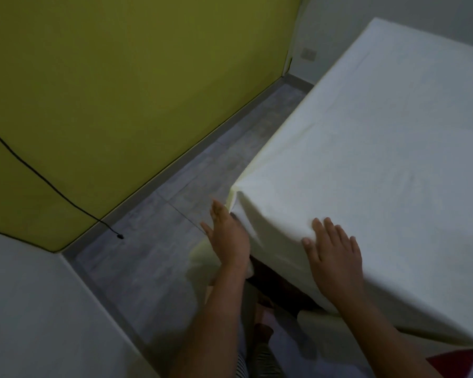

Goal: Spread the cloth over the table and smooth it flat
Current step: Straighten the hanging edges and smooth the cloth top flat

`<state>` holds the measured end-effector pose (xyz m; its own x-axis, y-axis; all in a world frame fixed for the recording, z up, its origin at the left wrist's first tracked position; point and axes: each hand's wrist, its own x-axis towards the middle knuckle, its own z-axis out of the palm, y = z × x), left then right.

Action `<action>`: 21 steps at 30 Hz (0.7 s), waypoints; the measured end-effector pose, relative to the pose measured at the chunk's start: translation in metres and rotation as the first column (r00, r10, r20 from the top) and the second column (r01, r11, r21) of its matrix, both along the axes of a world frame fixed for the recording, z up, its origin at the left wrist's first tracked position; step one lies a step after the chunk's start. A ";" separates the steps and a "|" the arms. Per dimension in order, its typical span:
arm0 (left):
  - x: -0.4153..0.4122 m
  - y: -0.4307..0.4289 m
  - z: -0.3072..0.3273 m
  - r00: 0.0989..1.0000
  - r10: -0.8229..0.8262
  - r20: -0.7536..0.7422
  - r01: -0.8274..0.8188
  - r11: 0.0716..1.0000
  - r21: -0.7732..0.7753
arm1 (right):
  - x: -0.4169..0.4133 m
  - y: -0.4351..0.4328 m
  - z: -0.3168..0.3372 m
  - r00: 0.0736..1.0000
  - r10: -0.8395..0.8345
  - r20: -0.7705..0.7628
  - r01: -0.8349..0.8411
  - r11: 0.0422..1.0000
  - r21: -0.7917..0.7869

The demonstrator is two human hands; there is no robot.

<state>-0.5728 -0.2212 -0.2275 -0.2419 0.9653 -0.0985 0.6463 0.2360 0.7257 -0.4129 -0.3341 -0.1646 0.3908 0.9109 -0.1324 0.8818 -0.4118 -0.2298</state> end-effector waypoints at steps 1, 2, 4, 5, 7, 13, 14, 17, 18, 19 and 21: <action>0.002 -0.002 -0.002 0.999 -0.028 -0.022 0.027 0.999 -0.041 | 0.001 -0.002 0.000 1.000 0.004 -0.007 -0.004 1.000 -0.001; 0.004 -0.001 -0.004 0.998 -0.051 -0.041 0.047 0.996 -0.081 | 0.001 -0.005 -0.001 1.000 0.013 -0.013 -0.013 1.000 -0.003; 0.007 0.004 -0.004 0.995 -0.073 -0.064 0.064 0.990 -0.124 | 0.000 -0.008 -0.002 0.999 0.032 -0.016 -0.032 0.999 -0.011; 0.010 0.005 -0.004 0.996 -0.068 -0.052 0.060 0.989 -0.133 | -0.001 -0.009 -0.003 0.999 0.034 -0.015 -0.034 0.999 -0.011; 0.019 -0.002 0.000 0.999 -0.043 0.015 0.045 0.981 -0.189 | -0.001 -0.008 -0.005 0.999 0.033 -0.008 -0.033 0.999 -0.003; 0.016 -0.023 -0.001 0.902 -0.429 0.038 0.388 0.771 -0.505 | -0.001 -0.008 -0.008 1.000 0.025 0.018 -0.025 0.999 0.021; 0.008 -0.022 -0.001 0.872 -0.489 0.028 0.422 0.720 -0.552 | -0.001 -0.008 -0.008 1.000 0.029 0.004 -0.029 0.999 0.017; -0.019 -0.016 0.005 0.930 -0.367 -0.016 0.313 0.813 -0.491 | -0.001 -0.006 -0.002 0.999 0.018 -0.036 -0.018 1.000 0.004; -0.027 -0.011 0.009 0.968 -0.251 -0.012 0.224 0.883 -0.413 | -0.002 -0.005 0.000 0.999 0.006 -0.050 -0.006 1.000 -0.001; -0.031 -0.004 0.012 0.987 -0.154 0.037 0.157 0.928 -0.337 | -0.003 -0.003 0.002 0.998 -0.009 -0.066 0.009 1.000 -0.009; -0.035 0.013 0.020 0.975 -0.085 0.204 0.139 0.954 -0.266 | -0.004 0.000 0.008 0.994 -0.047 -0.102 0.046 0.999 -0.013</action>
